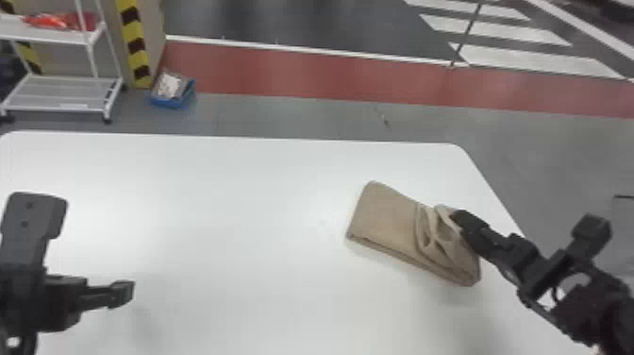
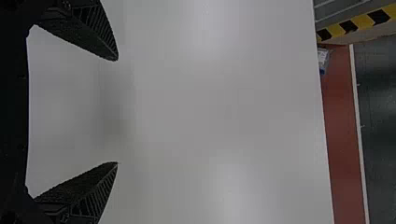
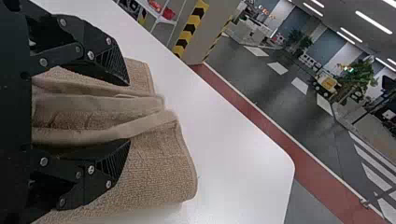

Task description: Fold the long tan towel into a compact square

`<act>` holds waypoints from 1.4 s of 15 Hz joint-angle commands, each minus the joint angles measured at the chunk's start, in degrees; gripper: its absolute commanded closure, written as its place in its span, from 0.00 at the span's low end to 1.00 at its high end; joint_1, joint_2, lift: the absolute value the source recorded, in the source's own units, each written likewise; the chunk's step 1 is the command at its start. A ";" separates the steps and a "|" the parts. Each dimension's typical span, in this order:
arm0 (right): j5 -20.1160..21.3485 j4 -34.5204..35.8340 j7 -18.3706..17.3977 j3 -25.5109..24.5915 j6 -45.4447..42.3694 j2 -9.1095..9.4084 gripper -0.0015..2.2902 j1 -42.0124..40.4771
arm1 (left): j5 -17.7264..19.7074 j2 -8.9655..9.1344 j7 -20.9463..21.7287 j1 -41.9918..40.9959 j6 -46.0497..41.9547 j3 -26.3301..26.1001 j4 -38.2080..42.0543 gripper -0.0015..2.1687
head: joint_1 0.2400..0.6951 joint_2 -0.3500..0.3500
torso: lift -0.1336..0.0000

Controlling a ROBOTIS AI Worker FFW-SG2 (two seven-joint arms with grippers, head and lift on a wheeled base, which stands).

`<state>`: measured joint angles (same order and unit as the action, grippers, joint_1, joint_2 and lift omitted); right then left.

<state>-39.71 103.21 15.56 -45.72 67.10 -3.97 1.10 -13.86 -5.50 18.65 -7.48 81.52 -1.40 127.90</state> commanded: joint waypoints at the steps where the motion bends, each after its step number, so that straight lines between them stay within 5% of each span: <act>1: -0.46 -0.03 0.35 0.37 -0.69 0.01 0.01 -0.49 | -0.03 0.05 0.07 0.01 0.00 0.00 -0.11 0.04 | 1.00 0.20 | 0.07; 4: -1.34 1.99 0.70 0.28 -0.69 0.01 0.03 -2.25 | -0.03 0.05 -0.10 0.18 0.00 -0.27 -0.73 0.04 | 1.00 0.21 | 0.07; 6: -1.43 3.14 1.32 -0.16 -0.17 -0.16 0.17 -3.48 | -0.03 -0.04 -0.10 0.18 -0.18 -0.27 -0.99 0.04 | 1.00 0.21 | 0.07; 7: -2.66 3.31 1.40 -0.60 0.01 -0.25 0.30 -3.92 | -0.03 -0.04 -0.10 0.18 -0.88 -0.18 -1.17 0.04 | 1.00 0.21 | 0.07; 9: -3.18 5.51 1.58 -0.69 1.77 -0.51 0.85 -4.62 | -0.03 0.05 -0.19 0.18 -0.88 -0.18 -1.34 0.04 | 1.00 0.20 | 0.07; 13: -1.95 7.36 1.05 -0.95 3.17 -0.95 0.92 -5.50 | -0.03 -0.04 -0.10 -0.08 -0.88 0.17 -1.34 0.04 | 1.00 0.21 | 0.07; 21: 5.25 1.55 1.05 6.69 -1.22 -1.22 0.92 -3.13 | -0.03 -0.04 0.16 -0.52 -0.88 0.70 -1.17 0.04 | 1.00 0.23 | 0.07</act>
<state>-35.28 105.66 16.70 -40.27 66.52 -5.21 -2.43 -13.89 -5.54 18.79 -7.93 80.64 -1.01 126.73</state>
